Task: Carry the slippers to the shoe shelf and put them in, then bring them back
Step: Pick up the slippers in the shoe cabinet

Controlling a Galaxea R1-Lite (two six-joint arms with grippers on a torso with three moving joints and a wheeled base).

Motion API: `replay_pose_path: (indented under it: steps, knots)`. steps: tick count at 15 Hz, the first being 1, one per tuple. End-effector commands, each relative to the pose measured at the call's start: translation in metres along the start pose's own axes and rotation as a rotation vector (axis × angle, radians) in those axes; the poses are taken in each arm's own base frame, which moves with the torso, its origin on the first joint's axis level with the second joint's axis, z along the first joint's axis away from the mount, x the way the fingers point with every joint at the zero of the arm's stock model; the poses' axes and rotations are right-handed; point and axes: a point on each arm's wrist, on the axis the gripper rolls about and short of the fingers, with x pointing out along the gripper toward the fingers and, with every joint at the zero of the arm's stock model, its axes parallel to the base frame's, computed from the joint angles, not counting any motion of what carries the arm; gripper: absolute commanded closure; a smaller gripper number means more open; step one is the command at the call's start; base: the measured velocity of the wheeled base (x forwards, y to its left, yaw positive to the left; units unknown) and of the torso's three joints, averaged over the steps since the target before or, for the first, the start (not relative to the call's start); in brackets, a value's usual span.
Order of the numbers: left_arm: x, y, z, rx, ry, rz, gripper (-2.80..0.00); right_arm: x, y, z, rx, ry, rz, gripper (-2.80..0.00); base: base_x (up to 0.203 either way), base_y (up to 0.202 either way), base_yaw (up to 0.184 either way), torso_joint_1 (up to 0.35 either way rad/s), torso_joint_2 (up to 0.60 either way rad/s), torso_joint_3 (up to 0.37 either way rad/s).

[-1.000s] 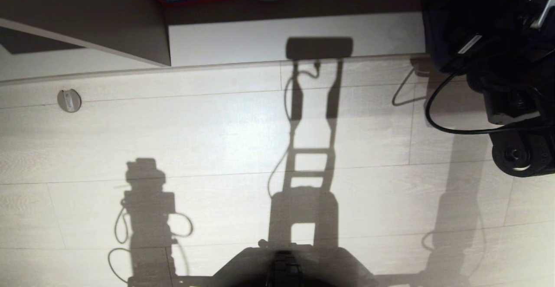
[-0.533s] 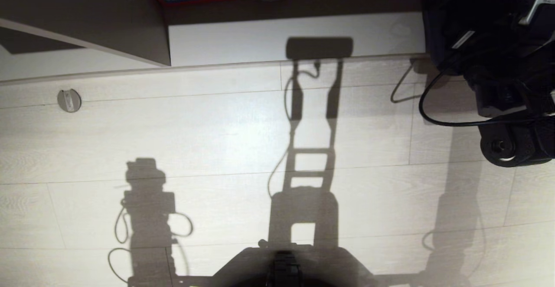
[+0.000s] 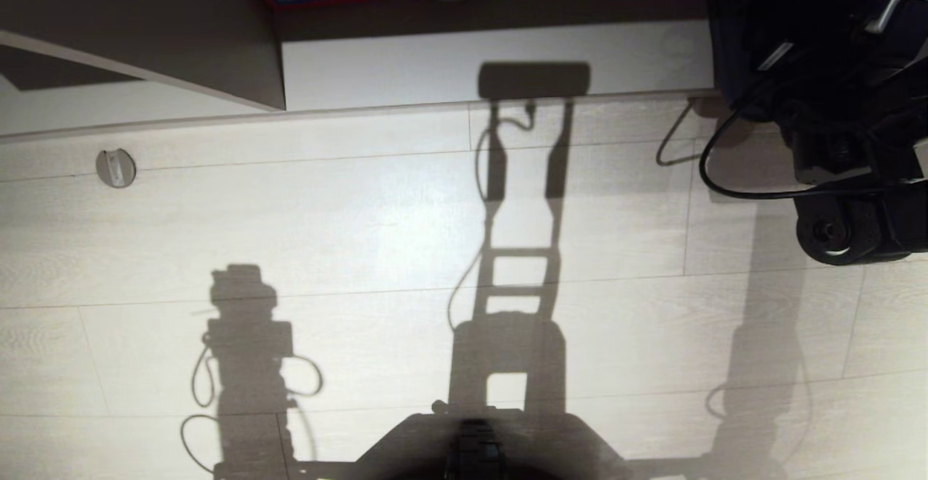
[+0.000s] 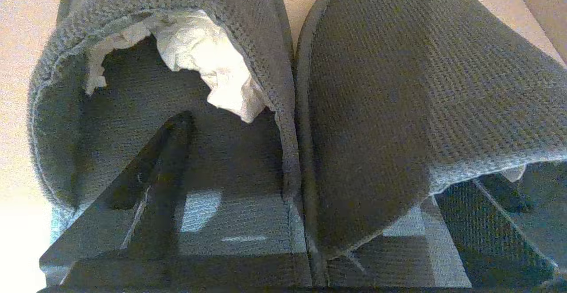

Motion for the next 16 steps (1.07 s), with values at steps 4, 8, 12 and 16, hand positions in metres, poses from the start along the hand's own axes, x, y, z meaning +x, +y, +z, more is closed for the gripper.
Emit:
replay_pose_path:
  steps: [4,8,12,16]
  knots:
    - [0.0,0.0,0.0,0.0,0.0,0.001,0.0,0.005,0.001,-0.009,-0.004,-0.013,-0.007,-2.8,0.0,0.0,0.0,0.0,0.0,0.0]
    - [0.0,0.0,0.0,0.0,0.002,0.001,0.0,0.009,0.002,-0.014,-0.006,-0.023,-0.008,-2.8,0.0,0.0,0.0,0.0,0.0,0.0]
    - [0.0,0.0,0.0,0.0,0.0,0.001,0.0,0.009,0.001,-0.013,-0.008,-0.022,-0.01,-2.8,0.0,0.0,0.0,0.0,0.0,0.0]
    - [0.0,0.0,0.0,0.0,0.0,0.001,0.0,0.009,0.001,-0.012,-0.009,-0.025,-0.011,0.0,0.0,0.0,0.0,0.0,0.0,0.0]
